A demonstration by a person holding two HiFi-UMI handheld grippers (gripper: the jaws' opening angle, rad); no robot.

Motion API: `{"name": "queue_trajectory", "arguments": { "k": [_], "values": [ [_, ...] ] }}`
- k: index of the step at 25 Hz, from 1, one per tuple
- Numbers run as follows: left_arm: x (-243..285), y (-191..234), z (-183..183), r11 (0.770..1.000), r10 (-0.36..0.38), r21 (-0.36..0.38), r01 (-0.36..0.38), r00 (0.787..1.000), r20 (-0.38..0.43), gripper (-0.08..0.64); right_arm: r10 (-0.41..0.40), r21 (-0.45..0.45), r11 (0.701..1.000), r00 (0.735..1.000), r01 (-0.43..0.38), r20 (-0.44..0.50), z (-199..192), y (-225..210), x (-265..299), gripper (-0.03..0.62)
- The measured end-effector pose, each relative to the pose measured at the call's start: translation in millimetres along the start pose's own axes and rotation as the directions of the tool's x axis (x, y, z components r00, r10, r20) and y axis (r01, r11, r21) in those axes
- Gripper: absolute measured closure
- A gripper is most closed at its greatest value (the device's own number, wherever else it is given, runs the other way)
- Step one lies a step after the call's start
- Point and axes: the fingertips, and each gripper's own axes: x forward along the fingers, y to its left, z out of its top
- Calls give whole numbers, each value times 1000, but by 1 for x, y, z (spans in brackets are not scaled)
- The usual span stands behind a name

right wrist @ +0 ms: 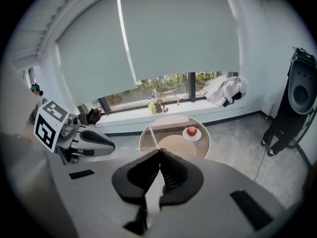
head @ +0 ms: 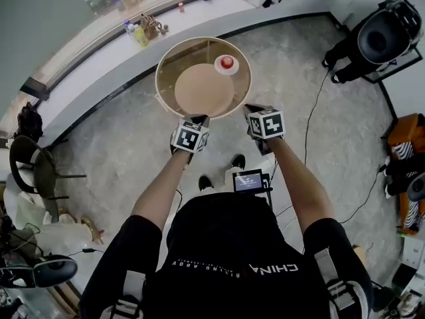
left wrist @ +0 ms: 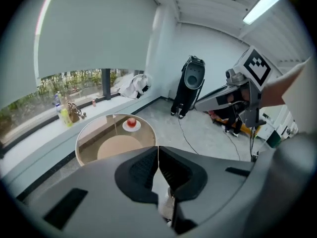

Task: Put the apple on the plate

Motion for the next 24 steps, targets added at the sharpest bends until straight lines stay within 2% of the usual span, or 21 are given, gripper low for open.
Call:
{"name": "queue_trajectory", "arguments": {
  "k": [3, 8, 12, 24],
  "values": [
    [-11, -14, -2, 999, -48, -8, 49, 998, 38, 541, -10, -22, 1000, 999, 10, 31, 0, 13, -14, 563],
    [-24, -23, 16, 996, -87, 20, 85, 993, 82, 541, -19, -14, 1000, 998, 20, 67, 11, 26, -26, 563],
    [-24, -29, 22, 994, -97, 54, 93, 991, 89, 541, -20, -16, 1000, 997, 22, 79, 6, 33, -32, 563],
    [-30, -41, 27, 990, -115, 87, 108, 990, 84, 541, -22, -18, 1000, 995, 24, 96, -4, 38, -44, 563]
  ]
}}
